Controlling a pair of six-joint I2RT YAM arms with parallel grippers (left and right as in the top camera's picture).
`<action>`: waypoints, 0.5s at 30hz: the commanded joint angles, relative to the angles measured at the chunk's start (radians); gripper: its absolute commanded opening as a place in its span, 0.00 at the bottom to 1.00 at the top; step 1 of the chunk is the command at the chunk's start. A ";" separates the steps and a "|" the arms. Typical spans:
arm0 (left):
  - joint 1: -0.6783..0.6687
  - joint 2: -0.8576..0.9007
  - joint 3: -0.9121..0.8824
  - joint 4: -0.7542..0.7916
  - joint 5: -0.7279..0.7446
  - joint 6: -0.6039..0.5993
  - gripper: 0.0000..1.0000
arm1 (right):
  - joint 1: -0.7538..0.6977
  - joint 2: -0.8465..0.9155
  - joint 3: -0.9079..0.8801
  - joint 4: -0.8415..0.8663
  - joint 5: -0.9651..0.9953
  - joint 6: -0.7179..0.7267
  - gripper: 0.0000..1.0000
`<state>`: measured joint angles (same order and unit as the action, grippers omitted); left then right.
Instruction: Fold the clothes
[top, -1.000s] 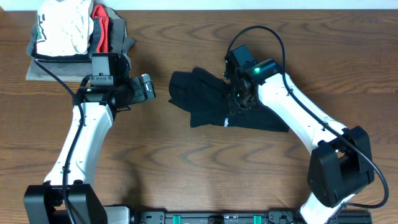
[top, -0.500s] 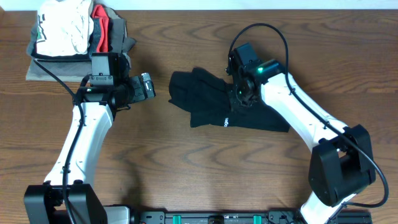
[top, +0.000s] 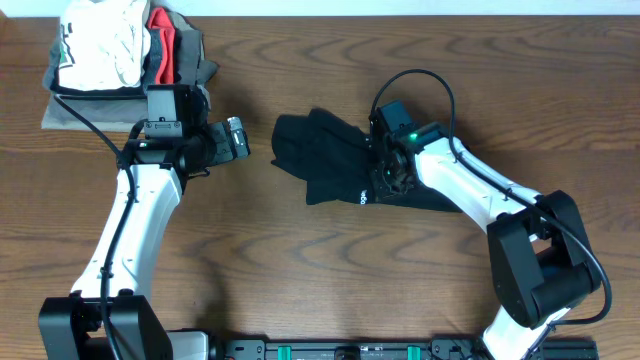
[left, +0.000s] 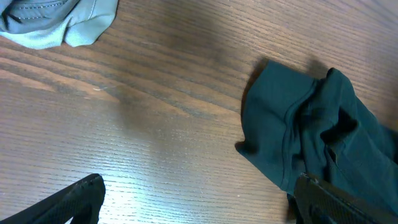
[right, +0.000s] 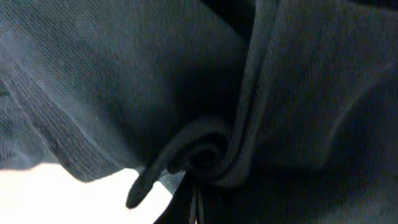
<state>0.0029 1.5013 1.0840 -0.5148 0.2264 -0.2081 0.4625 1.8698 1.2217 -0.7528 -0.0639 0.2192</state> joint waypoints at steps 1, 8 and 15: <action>-0.002 -0.005 0.017 0.004 0.001 0.013 0.98 | -0.003 0.009 -0.003 0.033 0.003 -0.015 0.01; -0.002 -0.005 0.017 0.005 0.001 0.014 0.98 | -0.011 -0.038 0.149 -0.004 -0.007 -0.040 0.08; -0.002 -0.005 0.017 0.019 0.002 0.026 0.98 | -0.060 -0.051 0.237 -0.026 -0.004 -0.052 0.17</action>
<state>0.0029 1.5013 1.0840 -0.5060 0.2264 -0.2050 0.4347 1.8439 1.4429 -0.7685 -0.0719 0.1841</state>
